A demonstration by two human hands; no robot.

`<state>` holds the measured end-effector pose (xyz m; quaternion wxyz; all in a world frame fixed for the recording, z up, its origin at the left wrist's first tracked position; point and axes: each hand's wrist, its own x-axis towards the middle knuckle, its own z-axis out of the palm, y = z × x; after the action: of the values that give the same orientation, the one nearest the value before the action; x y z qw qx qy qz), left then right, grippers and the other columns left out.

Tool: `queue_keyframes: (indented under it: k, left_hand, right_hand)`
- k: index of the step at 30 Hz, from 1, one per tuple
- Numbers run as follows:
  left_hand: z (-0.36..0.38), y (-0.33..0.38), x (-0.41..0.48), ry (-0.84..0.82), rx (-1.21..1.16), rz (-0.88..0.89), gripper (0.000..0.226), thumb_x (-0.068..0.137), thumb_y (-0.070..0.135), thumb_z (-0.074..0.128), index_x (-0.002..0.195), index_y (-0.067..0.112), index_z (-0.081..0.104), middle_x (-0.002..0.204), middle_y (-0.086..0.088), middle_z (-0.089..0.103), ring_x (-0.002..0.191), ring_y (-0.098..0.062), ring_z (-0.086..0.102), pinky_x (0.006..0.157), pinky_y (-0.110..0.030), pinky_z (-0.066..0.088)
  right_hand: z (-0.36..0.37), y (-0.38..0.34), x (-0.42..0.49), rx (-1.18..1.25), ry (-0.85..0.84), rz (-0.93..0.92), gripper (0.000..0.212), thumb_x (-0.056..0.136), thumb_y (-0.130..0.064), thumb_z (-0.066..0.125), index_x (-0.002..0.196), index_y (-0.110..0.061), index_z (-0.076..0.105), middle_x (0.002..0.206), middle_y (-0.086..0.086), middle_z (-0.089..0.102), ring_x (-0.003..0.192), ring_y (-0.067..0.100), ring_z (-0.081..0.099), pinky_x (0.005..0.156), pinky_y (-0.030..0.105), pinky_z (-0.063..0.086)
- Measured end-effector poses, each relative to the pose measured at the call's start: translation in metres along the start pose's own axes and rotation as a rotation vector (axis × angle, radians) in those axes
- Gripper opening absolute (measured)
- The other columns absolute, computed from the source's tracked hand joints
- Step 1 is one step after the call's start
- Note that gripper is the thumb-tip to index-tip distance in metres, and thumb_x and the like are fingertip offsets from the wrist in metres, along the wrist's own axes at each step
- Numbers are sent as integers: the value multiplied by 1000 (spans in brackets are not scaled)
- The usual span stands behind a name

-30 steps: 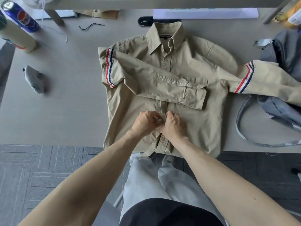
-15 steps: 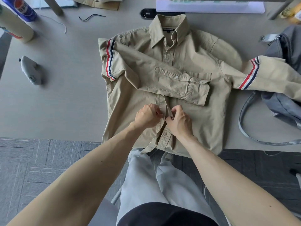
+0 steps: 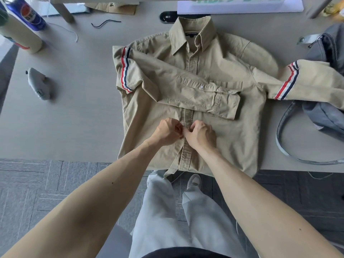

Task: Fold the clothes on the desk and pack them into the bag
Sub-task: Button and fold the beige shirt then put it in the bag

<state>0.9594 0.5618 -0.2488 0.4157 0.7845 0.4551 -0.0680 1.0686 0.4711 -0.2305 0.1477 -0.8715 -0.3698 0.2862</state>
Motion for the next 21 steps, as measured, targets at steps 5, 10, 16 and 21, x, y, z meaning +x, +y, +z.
queue_keyframes:
  k: [5,10,16,21]
  left_hand:
    - [-4,4,5,-76,-68,-19,15,87,4,69,75,13,69,69,-4,73,66,-18,73,65,-32,62]
    - [-17,8,8,-178,-161,29,14,93,1,64,80,3,66,68,-11,71,61,-19,71,61,-32,62]
    - [-19,-8,14,-223,-260,120,10,93,-1,64,87,-8,66,69,-13,70,59,-17,70,59,-32,61]
    - [-20,-17,18,-286,-425,126,8,92,0,67,86,-5,65,71,-14,70,64,-20,72,62,-32,62]
  right_hand:
    - [-7,6,6,104,-60,51,20,83,-22,62,68,-9,61,68,8,59,76,34,57,63,29,35]
    - [-7,18,7,322,-100,110,27,86,-24,63,63,-8,62,54,-1,49,60,19,47,54,31,32]
    - [3,31,9,500,-53,163,24,89,-23,67,71,-8,63,59,-6,49,60,12,42,61,30,32]
    - [10,39,5,657,-5,119,21,86,-23,67,68,-13,62,64,-5,51,67,13,42,69,34,31]
